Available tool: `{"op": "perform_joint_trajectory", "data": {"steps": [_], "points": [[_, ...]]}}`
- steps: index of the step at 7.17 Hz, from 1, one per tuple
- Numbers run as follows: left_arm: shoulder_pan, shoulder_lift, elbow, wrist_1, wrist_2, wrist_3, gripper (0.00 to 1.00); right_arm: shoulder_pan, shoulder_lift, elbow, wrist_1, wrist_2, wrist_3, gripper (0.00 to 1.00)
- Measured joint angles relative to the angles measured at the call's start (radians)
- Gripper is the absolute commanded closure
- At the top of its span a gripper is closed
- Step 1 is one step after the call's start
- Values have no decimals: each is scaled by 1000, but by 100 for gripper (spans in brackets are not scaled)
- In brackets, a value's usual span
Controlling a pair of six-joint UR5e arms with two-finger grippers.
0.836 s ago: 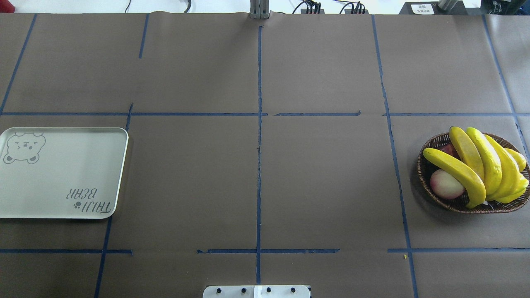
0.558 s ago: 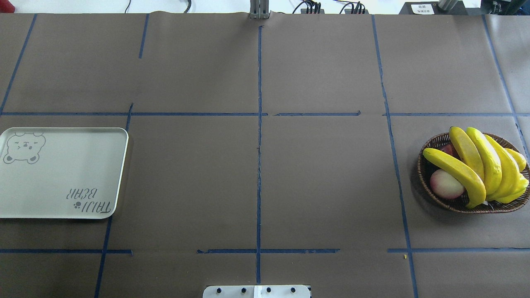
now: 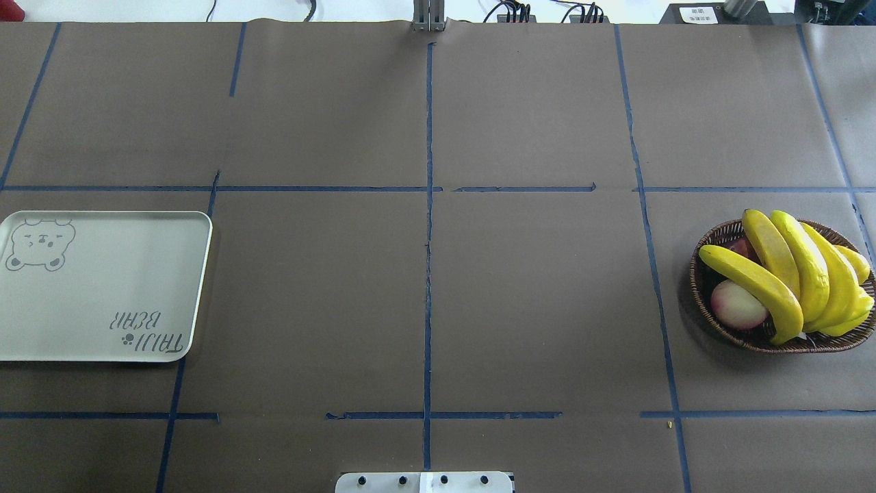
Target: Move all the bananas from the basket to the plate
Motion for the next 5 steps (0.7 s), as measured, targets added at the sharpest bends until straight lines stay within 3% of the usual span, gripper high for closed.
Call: {"op": "perform_joint_trajectory", "data": {"steps": [5], "points": [[0,0,-4,0,-56,-2,0,-5,10,55,1,1,1,0]]}}
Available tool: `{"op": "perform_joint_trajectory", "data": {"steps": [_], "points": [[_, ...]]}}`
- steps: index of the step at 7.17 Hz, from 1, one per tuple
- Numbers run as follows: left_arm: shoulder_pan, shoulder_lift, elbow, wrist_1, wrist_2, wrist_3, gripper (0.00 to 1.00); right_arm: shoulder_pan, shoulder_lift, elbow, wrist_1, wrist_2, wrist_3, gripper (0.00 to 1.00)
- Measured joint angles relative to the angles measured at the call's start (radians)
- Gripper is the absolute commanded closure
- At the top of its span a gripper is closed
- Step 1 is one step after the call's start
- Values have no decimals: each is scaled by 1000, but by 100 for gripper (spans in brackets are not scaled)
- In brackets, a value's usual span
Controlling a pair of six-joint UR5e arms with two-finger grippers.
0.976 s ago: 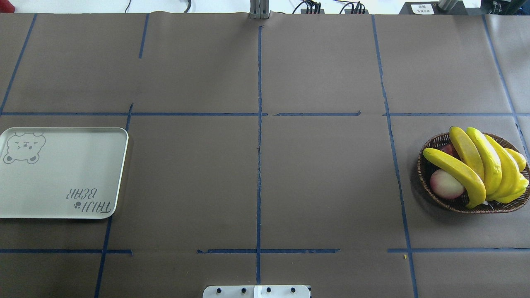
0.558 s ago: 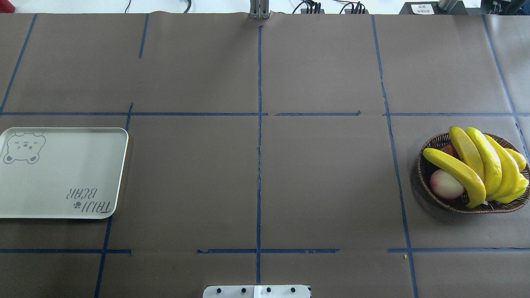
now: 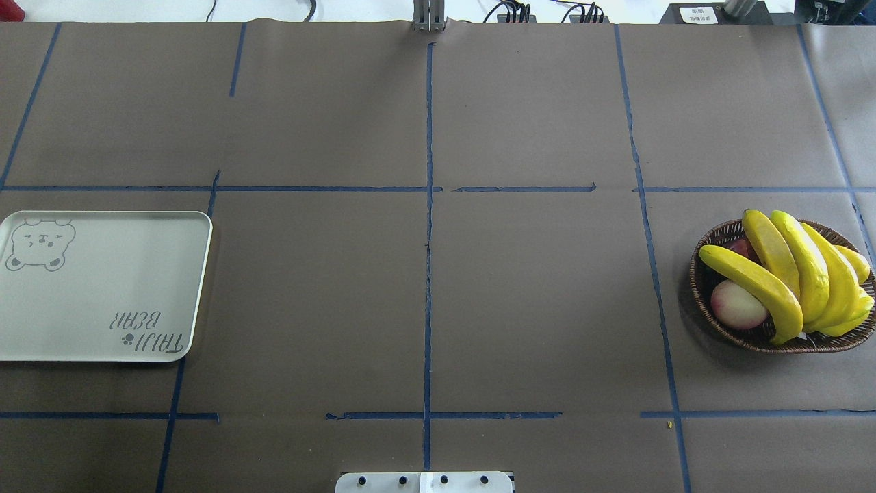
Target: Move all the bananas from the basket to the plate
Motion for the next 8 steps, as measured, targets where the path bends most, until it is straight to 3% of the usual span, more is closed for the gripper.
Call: {"op": "perform_joint_trajectory", "data": {"steps": [3,5,8], "points": [[-2,3,-10,-1,-15,1,0,-120,31,164,-7,-17,-5,0],[-4,8,-16,-2,-16,2,0,-202,20,190,55,12,13,0],[-5,24,-35,-3,-16,6,0,-334,14,286,125,-70,235,0]]}}
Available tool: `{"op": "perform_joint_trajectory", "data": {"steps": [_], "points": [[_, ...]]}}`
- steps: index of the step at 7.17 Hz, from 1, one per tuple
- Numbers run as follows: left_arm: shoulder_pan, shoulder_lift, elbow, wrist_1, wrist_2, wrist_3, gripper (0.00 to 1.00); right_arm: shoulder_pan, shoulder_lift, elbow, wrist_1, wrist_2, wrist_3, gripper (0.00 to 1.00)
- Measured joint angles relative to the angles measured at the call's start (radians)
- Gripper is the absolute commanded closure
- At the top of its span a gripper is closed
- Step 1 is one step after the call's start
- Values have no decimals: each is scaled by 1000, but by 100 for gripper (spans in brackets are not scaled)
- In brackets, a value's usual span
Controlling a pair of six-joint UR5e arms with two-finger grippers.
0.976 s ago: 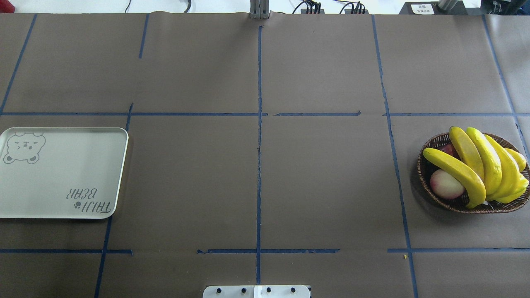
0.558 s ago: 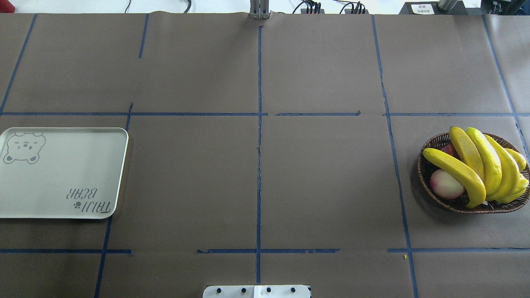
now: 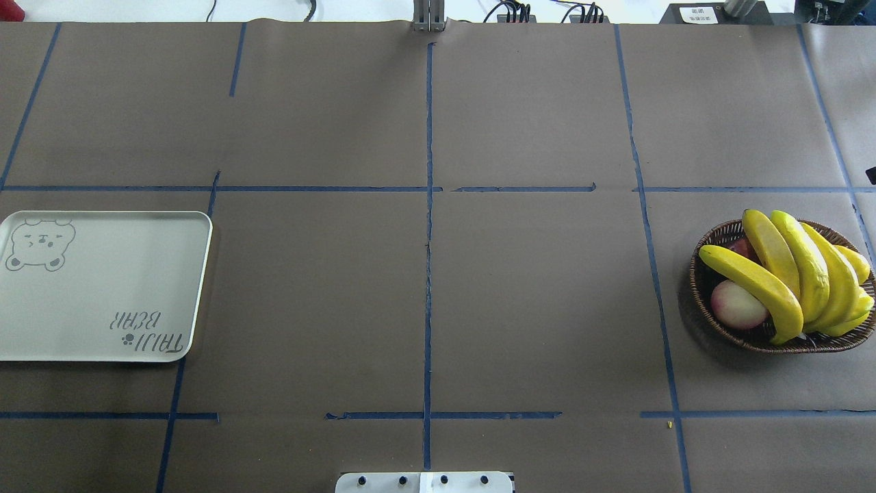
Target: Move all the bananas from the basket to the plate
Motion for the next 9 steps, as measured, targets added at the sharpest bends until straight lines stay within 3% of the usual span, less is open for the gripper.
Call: {"op": "perform_joint_trajectory", "data": {"steps": [3,5,7,9], "points": [[-1,4,-5,-1,3,7,0,-185,-12,96,19,-85,188,2],[-2,5,-6,-1,2,7,0,-285,-103,114,132,-146,197,20],[-1,4,-6,-1,2,3,0,-366,-173,105,234,-184,195,22],[-1,4,-6,-1,0,2,0,-423,-191,93,251,-233,189,23]]}}
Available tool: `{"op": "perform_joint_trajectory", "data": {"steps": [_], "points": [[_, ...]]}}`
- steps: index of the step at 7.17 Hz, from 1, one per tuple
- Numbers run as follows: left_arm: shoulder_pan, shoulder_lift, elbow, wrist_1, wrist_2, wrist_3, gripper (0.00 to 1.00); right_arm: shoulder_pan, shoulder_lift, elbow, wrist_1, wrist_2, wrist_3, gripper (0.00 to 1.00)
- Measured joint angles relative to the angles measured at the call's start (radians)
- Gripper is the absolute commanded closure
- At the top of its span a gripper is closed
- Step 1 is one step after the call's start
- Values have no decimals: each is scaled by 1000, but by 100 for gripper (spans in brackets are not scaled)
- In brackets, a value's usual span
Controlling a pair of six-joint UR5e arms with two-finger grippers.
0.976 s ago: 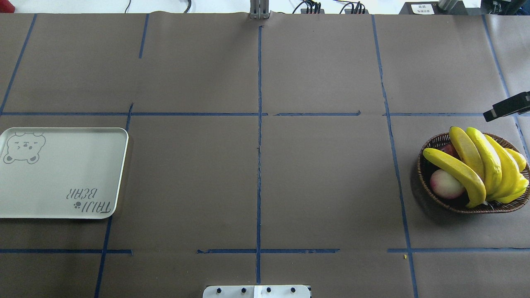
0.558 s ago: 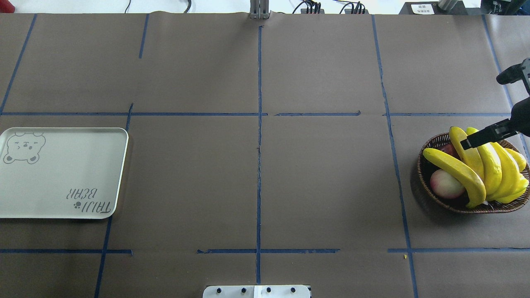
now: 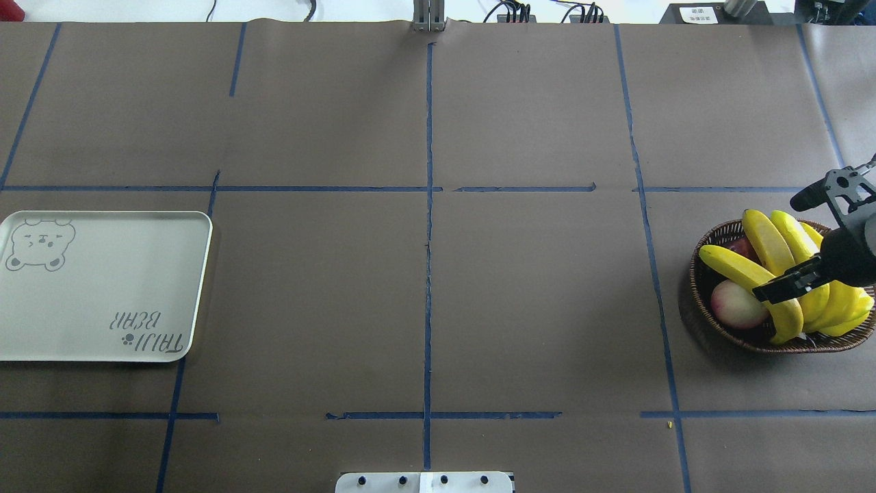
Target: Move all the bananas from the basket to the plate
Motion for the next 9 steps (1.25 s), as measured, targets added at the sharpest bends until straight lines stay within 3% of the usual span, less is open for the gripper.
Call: {"op": "perform_joint_trajectory", "data": {"steps": [5,7,8,9], "points": [[1,-2,1,0,-1,-2,0,-19,-5,-30,-3,-22,-44,23],[1,-2,1,0,-1,-2,0,-20,-5,-39,-8,-15,-45,29],[1,-2,1,0,-1,-2,0,-20,-6,-42,-8,-13,-45,35],[1,-3,2,0,-1,-1,0,-20,-6,-46,-8,-13,-45,56]]}}
